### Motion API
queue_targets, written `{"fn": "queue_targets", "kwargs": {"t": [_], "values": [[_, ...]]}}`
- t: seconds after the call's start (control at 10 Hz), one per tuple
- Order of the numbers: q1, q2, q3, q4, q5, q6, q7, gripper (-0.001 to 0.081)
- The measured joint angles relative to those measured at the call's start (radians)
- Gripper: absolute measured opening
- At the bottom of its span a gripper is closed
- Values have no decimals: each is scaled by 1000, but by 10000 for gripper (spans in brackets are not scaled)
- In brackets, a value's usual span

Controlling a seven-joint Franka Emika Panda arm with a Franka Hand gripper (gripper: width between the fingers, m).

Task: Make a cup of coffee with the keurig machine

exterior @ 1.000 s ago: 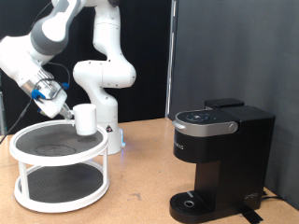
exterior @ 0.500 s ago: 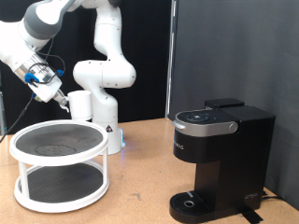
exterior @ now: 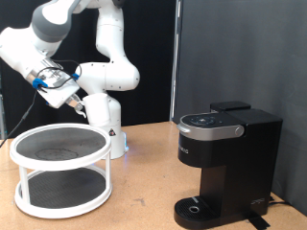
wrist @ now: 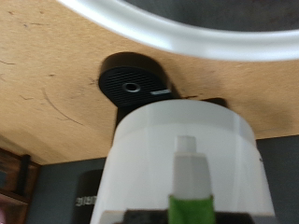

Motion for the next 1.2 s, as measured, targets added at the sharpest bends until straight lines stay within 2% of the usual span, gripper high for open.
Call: {"fn": "queue_targets", "kwargs": {"t": [0.3, 0.5, 1.0, 1.2], "values": [[40, 17, 86, -10, 95, 121, 101, 4], [75, 40, 127, -8, 157, 182, 107, 4], [162, 117, 222, 31, 263, 276, 105, 4], [189, 161, 247, 64, 285, 284, 98, 4]]}}
